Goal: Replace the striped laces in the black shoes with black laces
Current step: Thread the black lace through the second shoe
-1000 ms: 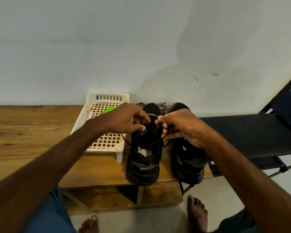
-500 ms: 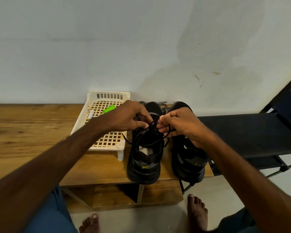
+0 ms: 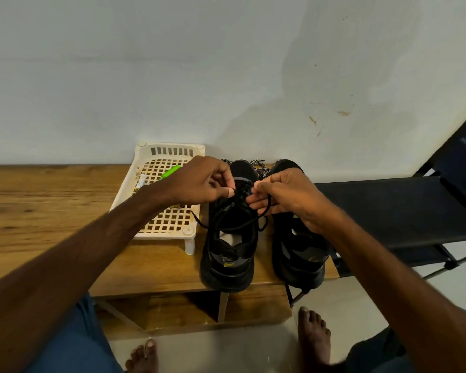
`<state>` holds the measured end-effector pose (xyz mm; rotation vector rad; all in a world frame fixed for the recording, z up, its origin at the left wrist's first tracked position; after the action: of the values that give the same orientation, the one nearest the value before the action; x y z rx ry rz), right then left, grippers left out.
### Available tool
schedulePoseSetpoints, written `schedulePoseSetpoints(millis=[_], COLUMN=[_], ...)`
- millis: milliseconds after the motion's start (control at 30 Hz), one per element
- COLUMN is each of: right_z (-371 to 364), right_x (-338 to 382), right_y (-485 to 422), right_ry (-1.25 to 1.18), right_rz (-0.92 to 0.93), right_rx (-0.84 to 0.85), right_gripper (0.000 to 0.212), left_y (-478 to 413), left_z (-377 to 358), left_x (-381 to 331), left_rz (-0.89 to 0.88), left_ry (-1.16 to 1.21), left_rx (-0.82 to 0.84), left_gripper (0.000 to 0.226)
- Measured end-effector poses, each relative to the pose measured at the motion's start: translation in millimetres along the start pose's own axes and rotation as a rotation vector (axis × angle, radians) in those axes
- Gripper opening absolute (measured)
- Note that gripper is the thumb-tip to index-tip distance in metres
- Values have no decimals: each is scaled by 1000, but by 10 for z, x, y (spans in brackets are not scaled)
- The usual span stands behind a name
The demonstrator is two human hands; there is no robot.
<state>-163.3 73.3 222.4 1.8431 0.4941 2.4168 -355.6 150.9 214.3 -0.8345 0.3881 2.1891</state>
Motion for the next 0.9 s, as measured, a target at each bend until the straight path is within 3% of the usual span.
schedulePoseSetpoints(millis=[533, 700, 767, 900], right_z=[22, 77, 47, -87], right_x=[-11, 79, 113, 181], right_y=[-13, -3, 8, 49], right_ry=[22, 433, 446, 511], right_rz=[1, 226, 264, 294], right_rx=[15, -124, -45, 217], right_gripper=[20, 14, 15, 15], left_y=[48, 82, 82, 21], left_z=[60, 104, 95, 15], left_x=[-27, -64, -63, -40], left_rz=[86, 75, 126, 324], left_ry=[240, 33, 71, 442], left_rx=[41, 76, 141, 172], left_gripper=[5, 12, 18, 29])
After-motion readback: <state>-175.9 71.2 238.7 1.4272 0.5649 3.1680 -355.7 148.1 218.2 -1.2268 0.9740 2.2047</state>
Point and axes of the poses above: each hand's wrist, its own y-axis away from the middle knuckle, its own z-axis out of the back of the hand, x = y × z, the point moved 3 cm from there along -y, towards the middle knuckle, and after that the axes turned 9 degrees about x, right-handed, at the moved point
